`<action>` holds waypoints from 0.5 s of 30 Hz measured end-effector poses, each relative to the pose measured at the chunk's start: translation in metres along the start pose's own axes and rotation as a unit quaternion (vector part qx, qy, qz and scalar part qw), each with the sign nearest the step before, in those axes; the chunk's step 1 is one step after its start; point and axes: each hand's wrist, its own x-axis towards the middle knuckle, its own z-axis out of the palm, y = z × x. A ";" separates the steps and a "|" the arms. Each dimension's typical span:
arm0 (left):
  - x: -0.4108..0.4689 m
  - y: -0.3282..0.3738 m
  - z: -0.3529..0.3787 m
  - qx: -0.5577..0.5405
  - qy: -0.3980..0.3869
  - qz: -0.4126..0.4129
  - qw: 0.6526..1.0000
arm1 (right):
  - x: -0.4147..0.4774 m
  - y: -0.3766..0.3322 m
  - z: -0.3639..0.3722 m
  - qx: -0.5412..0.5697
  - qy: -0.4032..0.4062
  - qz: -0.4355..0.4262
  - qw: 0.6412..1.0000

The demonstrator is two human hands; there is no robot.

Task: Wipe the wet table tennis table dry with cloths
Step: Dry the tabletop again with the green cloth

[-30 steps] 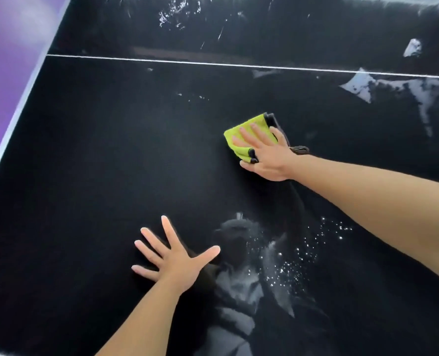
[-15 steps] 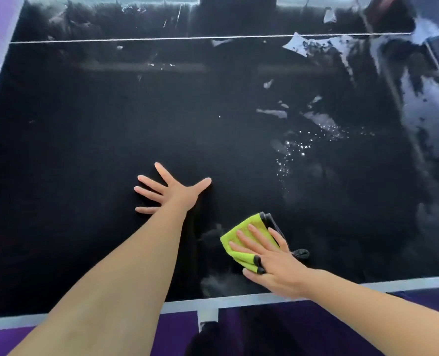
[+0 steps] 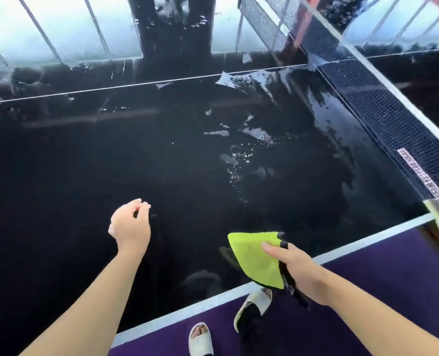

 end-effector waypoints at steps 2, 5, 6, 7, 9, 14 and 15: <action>0.003 0.021 0.017 0.011 -0.043 0.031 0.999 | 0.000 -0.017 -0.014 0.015 0.055 -0.036 0.998; 0.009 0.053 0.044 0.050 -0.080 0.052 0.994 | 0.010 -0.038 -0.037 0.047 0.123 -0.069 0.989; 0.013 0.062 0.051 0.066 -0.077 0.060 0.993 | 0.016 -0.045 -0.046 0.065 0.147 -0.074 0.984; 0.016 0.069 0.058 0.080 -0.073 0.067 0.992 | 0.019 -0.055 -0.054 0.087 0.164 -0.082 0.979; 0.023 0.083 0.073 0.094 -0.073 0.080 0.990 | 0.033 -0.076 -0.072 0.116 0.193 -0.098 0.969; 0.061 0.103 0.108 0.217 -0.061 0.021 0.974 | 0.112 -0.139 -0.128 0.037 0.304 -0.149 0.940; 0.071 0.105 0.116 0.228 -0.045 0.001 0.973 | 0.134 -0.159 -0.139 0.019 0.321 -0.163 0.933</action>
